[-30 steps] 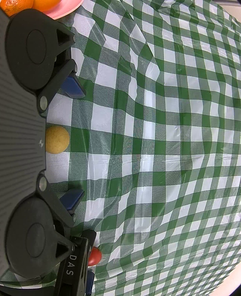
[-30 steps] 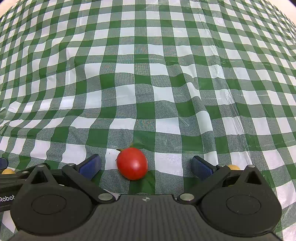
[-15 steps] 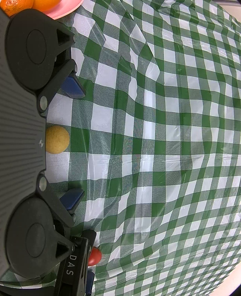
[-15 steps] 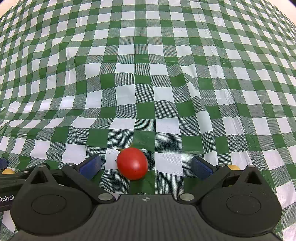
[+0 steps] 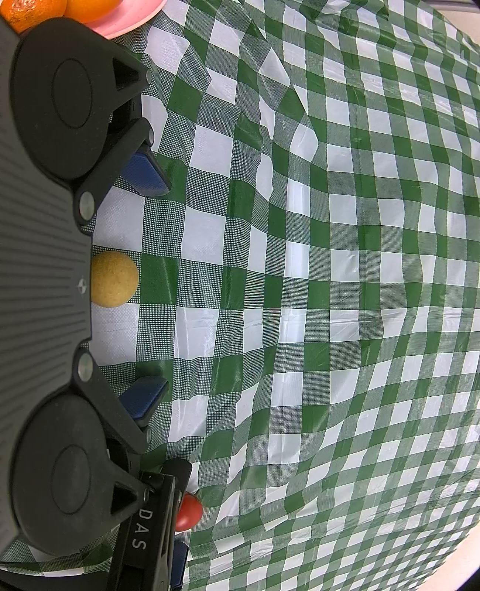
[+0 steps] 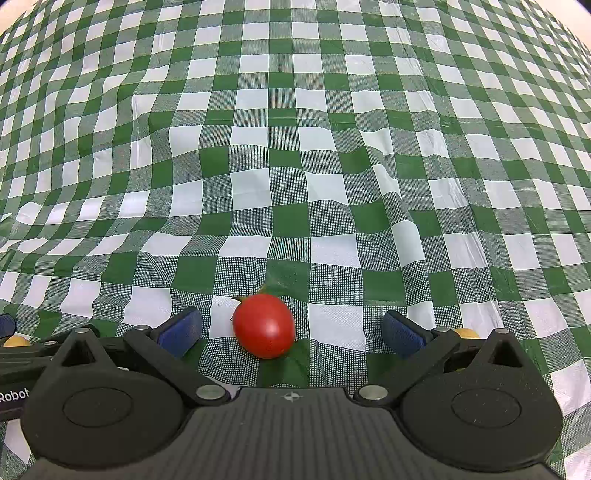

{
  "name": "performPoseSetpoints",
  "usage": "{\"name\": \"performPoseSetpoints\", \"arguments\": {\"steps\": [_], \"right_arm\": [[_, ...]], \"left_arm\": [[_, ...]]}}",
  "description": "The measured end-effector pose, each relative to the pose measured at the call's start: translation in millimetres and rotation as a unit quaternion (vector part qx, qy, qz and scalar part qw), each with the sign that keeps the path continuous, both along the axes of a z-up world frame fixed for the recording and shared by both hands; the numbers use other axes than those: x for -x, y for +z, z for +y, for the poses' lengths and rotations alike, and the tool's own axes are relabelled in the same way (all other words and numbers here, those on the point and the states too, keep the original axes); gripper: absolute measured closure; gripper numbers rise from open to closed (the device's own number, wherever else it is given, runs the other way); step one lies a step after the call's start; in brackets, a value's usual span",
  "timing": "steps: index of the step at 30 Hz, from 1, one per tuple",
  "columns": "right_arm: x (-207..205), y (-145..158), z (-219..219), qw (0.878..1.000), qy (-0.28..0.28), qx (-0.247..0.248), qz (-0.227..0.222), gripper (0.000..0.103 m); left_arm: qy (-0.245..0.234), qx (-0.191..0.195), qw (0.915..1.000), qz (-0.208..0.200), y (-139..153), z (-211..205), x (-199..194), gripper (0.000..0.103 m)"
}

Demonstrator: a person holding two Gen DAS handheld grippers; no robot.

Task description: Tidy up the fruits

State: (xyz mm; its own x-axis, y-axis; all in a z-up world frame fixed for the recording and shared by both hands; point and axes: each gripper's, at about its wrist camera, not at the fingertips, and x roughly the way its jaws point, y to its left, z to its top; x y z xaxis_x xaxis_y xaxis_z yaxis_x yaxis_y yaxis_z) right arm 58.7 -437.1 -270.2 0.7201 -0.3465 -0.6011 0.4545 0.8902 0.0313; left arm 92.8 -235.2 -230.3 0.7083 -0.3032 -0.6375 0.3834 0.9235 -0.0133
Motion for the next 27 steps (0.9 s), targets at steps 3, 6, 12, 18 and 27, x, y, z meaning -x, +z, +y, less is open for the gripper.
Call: {"name": "performPoseSetpoints", "arguments": {"steps": [3, 6, 12, 18, 27], "right_arm": [[0.0, 0.0, 0.0, 1.000, 0.000, 0.000, 0.000, 0.001], [0.0, 0.0, 0.1, 1.000, 0.000, 0.000, 0.000, 0.001], [0.1, 0.0, 0.2, 1.000, 0.000, 0.000, 0.000, 0.001], [3.0, 1.3, 3.6, 1.000, 0.000, 0.001, 0.000, 0.001], [4.6, 1.2, 3.2, 1.000, -0.002, -0.001, 0.001, 0.001]], "left_arm": [[0.000, 0.000, 1.0000, 0.000, 0.0, 0.0, 0.0, 0.000], [0.000, 0.000, 1.0000, 0.000, 0.0, 0.0, 0.0, 0.000], [0.000, 0.000, 1.0000, 0.000, 0.0, -0.1, -0.1, 0.000], [0.000, 0.000, 1.0000, 0.000, 0.1, -0.1, 0.2, 0.000], [0.001, 0.001, 1.0000, 0.001, -0.5, -0.3, -0.4, 0.000]]}}
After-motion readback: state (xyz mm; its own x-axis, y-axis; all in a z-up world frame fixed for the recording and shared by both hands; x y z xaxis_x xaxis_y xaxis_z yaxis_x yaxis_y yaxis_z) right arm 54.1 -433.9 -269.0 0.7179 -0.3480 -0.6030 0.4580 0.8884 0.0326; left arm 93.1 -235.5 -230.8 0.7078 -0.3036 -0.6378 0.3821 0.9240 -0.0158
